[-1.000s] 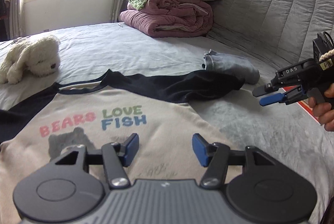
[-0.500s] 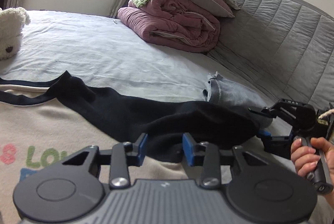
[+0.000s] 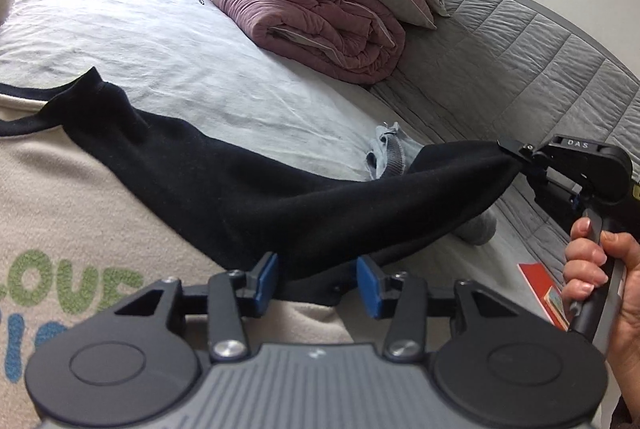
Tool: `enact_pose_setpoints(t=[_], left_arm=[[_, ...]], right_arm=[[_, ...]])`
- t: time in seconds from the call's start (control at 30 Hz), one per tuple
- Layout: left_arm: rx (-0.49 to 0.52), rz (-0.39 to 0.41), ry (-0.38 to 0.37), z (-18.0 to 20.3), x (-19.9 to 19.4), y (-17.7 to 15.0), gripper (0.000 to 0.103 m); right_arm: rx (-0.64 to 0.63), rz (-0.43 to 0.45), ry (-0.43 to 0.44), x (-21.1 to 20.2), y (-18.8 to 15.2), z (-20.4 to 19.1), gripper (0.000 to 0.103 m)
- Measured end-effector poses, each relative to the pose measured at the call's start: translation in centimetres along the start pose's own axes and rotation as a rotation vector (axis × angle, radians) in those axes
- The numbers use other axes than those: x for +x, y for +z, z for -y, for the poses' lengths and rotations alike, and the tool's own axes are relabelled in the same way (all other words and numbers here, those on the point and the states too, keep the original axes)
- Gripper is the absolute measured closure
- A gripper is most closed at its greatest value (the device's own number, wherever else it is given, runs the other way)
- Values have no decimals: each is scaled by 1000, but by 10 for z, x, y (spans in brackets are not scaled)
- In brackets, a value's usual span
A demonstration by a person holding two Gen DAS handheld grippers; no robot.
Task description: Fold clothes
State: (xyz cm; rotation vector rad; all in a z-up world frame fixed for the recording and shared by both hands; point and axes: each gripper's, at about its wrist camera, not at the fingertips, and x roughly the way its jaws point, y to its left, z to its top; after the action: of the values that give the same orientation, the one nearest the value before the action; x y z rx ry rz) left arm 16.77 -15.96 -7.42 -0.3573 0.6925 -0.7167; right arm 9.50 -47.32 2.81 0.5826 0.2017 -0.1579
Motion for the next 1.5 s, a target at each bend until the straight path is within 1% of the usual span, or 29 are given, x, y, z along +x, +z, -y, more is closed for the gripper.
enact_pose_setpoints(t=[0.03,0.1,0.17,0.2,0.27,0.37,0.5,0.6,0.67,0.73,0.83,0.9,0.97,1.03,1.07,1.1,1.17,1.2,1.3,1.37,1.5], left_arm=[[-10,0,8,-3,-4,3,58],[-31,0,23,-8,-13,8,59],[-52,0,39,-13,-21,13,59],[-62,0,46,-16,-25,15,60],[-83,0,62,-22,-34,20,60],[-114,0,85,-30,-46,28,60],[-182,18,136,-53,-77,35,59],[-217,15,184,-67,-98,38,59],[-228,-2,211,-73,-108,38,59],[-202,-16,248,-74,-119,37,59],[-177,-37,278,-74,-133,33,58],[-167,-40,286,-74,-141,30,57],[-168,-43,293,-76,-149,26,56],[-176,-50,291,-79,-152,24,56],[-177,-51,288,-79,-154,23,55],[-174,-51,281,-78,-152,25,55],[-167,-53,266,-77,-147,27,55],[-156,-58,254,-73,-140,30,55],[-92,-76,224,-59,-115,40,55],[-43,-97,218,-50,-94,48,55],[14,-131,208,-44,-52,64,55]], right_arm=[[-68,9,-2,-1,-1,-12,95],[-198,-5,35,-1,-9,-39,95],[-308,-30,88,0,-21,-66,95],[-358,-53,123,9,-30,-79,95],[-427,-85,178,12,-42,-100,95],[-496,-126,240,15,-62,-125,95],[-567,-199,306,29,-91,-156,95],[-596,-269,329,36,-120,-172,95],[-601,-322,332,39,-139,-176,95],[-601,-378,330,39,-159,-178,95],[-600,-479,304,38,-181,-176,94],[-589,-517,290,32,-181,-174,92],[-577,-554,276,25,-181,-172,91],[-565,-591,261,17,-182,-170,88],[-562,-598,265,13,-176,-170,88],[-560,-604,271,9,-171,-170,86],[-541,-589,254,-1,-156,-166,70],[-524,-578,242,-6,-148,-163,67],[-433,-577,185,-16,-132,-146,67],[-369,-588,138,-21,-127,-132,67],[-241,-666,44,-22,-118,-109,67]])
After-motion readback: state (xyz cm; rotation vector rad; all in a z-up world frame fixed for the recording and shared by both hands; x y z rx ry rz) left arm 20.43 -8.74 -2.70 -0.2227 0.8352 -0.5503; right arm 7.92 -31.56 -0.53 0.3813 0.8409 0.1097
